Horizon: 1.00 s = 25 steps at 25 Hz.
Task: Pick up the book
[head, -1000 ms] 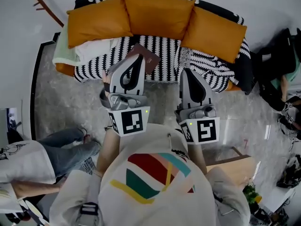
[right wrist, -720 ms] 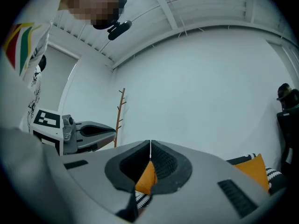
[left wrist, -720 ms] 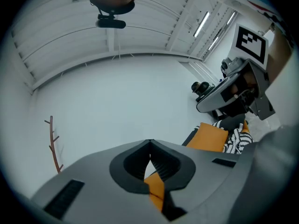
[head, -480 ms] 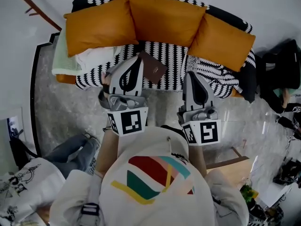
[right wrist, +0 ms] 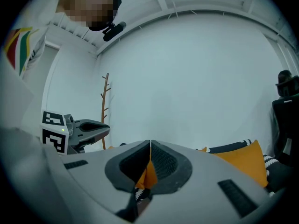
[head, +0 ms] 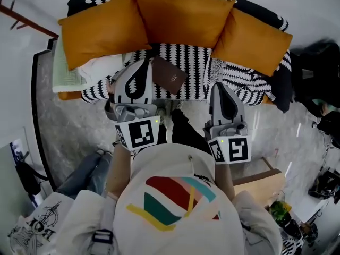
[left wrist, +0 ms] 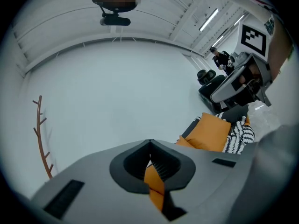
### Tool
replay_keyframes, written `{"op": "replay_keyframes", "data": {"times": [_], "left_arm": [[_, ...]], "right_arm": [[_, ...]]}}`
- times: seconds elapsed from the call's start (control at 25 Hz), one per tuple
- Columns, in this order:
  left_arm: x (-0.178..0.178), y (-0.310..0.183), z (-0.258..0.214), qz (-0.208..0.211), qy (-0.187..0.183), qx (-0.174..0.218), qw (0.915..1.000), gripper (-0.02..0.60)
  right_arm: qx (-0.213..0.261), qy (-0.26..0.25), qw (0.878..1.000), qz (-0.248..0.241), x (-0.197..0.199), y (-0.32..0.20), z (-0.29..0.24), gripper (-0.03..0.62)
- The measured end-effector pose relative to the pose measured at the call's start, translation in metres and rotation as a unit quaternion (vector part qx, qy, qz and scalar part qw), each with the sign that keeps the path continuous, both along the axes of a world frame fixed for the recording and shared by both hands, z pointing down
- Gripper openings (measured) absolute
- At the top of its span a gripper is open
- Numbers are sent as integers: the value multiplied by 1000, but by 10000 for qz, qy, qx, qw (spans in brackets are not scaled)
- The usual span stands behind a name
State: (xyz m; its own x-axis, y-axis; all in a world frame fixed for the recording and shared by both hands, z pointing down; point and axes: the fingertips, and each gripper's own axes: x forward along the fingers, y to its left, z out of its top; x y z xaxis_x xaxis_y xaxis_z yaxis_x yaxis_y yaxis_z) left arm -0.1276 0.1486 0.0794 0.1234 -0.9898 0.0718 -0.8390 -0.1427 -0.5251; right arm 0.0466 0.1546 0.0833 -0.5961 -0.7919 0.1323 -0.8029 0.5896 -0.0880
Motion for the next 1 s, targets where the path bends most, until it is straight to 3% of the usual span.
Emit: {"op": "replay_keyframes", "data": {"times": [0.28,0.52,0.84,1.0], "left_arm": [[4,-58,-20,-216,-201,199,9994,6],[23,-111,-27,-66,-471,270,9985,6],[48,-146,56,546,-460,-655,9953,6],[50,-156,111,801,-469,-1134,9892,6]], "right_arm": [[24,-221,9989,-401,0,-60,0,15],[43,-481,9975,-526,8,-110,1,15],[-567,-538,9960,-424,24,-137,46,15],[-1153,-952,9880,-393,28,-137,85,18]]}}
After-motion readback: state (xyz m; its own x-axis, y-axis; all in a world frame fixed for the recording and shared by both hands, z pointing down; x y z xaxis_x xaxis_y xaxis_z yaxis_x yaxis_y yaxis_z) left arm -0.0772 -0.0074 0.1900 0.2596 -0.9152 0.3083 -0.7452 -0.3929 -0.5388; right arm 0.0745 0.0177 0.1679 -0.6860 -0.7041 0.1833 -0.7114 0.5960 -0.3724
